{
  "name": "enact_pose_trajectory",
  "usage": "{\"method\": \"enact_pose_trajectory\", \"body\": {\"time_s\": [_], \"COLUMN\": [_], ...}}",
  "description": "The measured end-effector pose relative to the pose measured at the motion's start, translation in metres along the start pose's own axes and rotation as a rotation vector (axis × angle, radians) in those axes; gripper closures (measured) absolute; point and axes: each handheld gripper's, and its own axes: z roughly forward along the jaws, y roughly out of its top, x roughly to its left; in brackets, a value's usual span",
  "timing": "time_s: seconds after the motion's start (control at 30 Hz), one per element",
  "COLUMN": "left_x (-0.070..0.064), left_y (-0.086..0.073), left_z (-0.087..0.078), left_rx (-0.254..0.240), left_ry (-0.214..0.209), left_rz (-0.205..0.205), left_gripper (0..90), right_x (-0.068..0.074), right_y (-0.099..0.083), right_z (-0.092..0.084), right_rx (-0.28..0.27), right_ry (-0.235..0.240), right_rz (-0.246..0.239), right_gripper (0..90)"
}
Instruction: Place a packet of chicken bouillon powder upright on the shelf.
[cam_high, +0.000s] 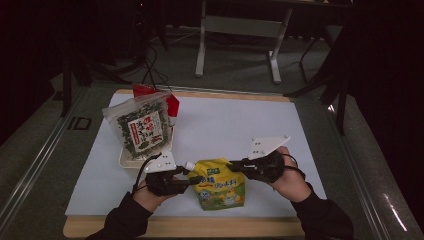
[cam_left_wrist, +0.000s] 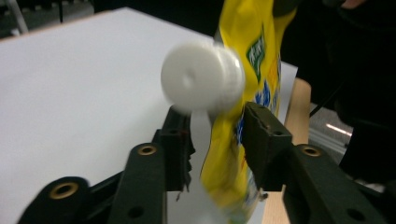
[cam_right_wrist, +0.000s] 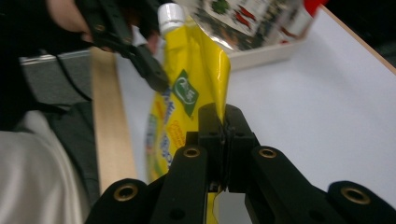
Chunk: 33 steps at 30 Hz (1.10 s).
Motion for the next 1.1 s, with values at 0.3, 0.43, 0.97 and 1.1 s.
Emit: {"method": "enact_pose_trajectory", "body": {"time_s": [0.3, 0.43, 0.97, 1.1], "left_x": [-0.005, -0.004, -0.015, -0.019], "left_y": [-0.009, -0.02, -0.062, -0.065], "left_z": [0.0, 0.002, 0.006, 0.01], "left_rx": [-0.027, -0.016, 0.027, 0.037], "left_ry": [0.108, 0.142, 0.121, 0.111], "left_rz": [0.045, 0.033, 0.012, 0.027], "left_gripper": [14.7, 3.1, 3.0, 3.1], "right_x": [0.003, -0.003, -0.014, -0.015], "right_y": [0.021, 0.03, 0.068, 0.08], "right_z": [-0.004, -0.006, 0.017, 0.029], "right_rx": [-0.027, -0.059, -0.159, -0.196], "right_ry": [-0.016, -0.029, -0.014, -0.005], "right_rz": [-0.051, -0.05, -0.057, -0.059], "right_gripper": [88.4, 88.5, 88.5, 88.4]}}
